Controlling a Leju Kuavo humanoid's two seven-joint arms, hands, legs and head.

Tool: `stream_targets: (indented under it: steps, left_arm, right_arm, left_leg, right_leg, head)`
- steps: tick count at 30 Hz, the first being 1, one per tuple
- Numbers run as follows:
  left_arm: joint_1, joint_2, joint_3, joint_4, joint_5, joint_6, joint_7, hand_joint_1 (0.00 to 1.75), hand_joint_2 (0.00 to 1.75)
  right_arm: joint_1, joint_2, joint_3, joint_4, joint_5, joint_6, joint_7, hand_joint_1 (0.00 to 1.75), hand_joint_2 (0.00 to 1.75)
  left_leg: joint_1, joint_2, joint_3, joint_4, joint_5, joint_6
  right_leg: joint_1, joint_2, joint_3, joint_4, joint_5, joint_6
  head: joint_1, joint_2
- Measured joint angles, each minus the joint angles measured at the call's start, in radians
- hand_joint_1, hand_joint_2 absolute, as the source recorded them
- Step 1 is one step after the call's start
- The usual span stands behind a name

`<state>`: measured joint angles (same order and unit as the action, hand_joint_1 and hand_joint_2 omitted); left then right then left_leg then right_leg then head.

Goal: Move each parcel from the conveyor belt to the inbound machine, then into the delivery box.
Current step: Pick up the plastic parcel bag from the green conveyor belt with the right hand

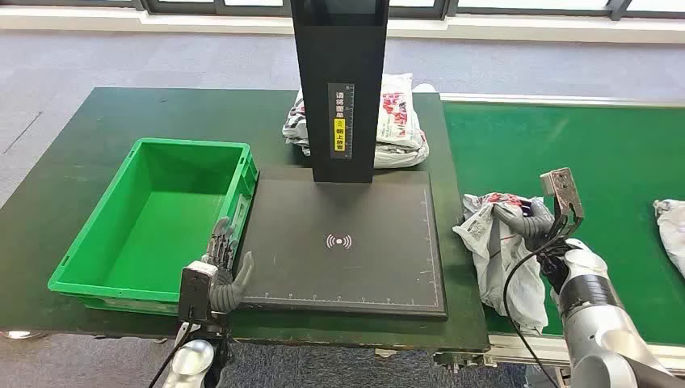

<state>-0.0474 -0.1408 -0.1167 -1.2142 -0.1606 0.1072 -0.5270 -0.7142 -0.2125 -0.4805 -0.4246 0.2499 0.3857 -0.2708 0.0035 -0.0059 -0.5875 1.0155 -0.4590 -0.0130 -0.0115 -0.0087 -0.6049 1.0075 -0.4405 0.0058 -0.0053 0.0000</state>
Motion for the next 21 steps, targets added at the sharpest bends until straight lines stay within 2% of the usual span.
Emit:
stream_targets:
  steps: [21]
  left_arm:
    - [-0.001,0.0,0.0,0.004,0.001,0.0,0.0,0.0,1.75]
  right_arm:
    - [0.0,0.005,-0.016,0.0,0.001,0.0,0.0,1.75,1.75]
  left_leg:
    - [0.0,0.0,0.0,0.0,0.0,0.0]
  right_leg:
    - [0.0,0.0,0.0,0.0,0.0,0.0]
  head:
    - [0.0,0.0]
